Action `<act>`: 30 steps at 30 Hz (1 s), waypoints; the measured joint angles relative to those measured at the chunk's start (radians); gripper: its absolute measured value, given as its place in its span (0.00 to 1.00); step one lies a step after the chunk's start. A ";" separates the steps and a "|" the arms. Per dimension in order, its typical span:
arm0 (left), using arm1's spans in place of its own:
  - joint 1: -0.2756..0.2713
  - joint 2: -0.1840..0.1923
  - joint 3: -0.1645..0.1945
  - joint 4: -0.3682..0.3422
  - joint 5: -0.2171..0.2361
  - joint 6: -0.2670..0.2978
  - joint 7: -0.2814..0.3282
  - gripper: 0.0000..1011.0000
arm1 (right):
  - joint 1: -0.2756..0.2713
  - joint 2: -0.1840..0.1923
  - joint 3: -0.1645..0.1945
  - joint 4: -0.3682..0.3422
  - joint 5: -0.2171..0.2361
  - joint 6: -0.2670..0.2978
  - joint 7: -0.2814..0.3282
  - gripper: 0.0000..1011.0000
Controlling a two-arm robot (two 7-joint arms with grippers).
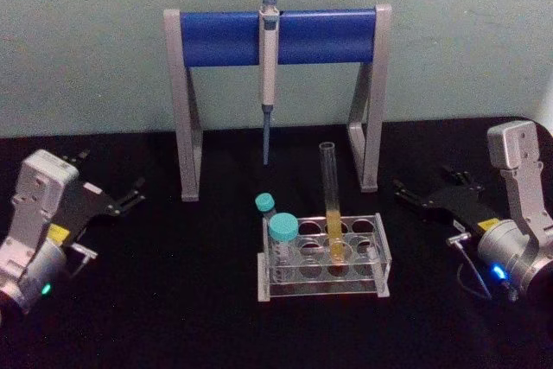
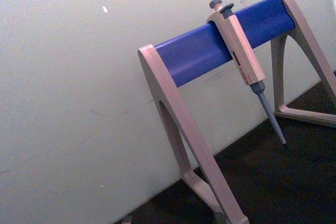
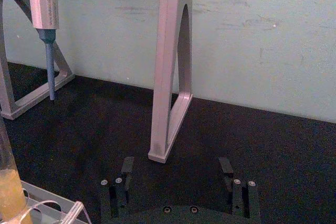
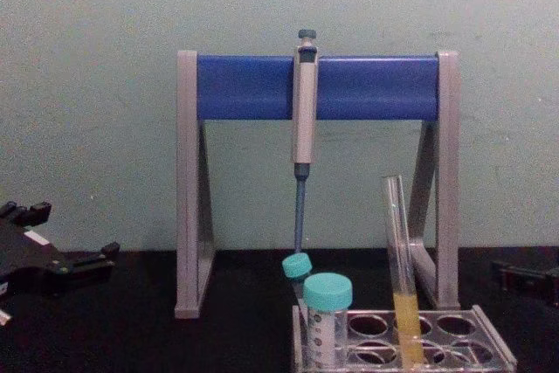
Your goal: Pick up the test tube from the test tube rack, shake it, then place it back into the test tube rack.
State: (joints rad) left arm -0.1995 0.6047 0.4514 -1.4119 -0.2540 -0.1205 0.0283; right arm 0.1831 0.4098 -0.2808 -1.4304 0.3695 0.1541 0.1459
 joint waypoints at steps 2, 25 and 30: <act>0.000 0.000 0.000 0.000 0.000 0.000 0.000 0.99 | 0.000 0.000 0.000 0.000 0.000 0.000 0.000 0.99; 0.000 0.000 0.000 0.000 0.000 0.000 0.000 0.99 | 0.000 0.000 0.000 0.000 0.000 0.000 0.000 0.99; 0.000 0.000 0.000 0.000 0.000 0.000 0.000 0.99 | 0.000 0.000 0.000 0.000 0.000 0.000 0.000 0.99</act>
State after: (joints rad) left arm -0.1995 0.6047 0.4514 -1.4119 -0.2539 -0.1205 0.0283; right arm 0.1831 0.4098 -0.2808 -1.4302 0.3695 0.1542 0.1458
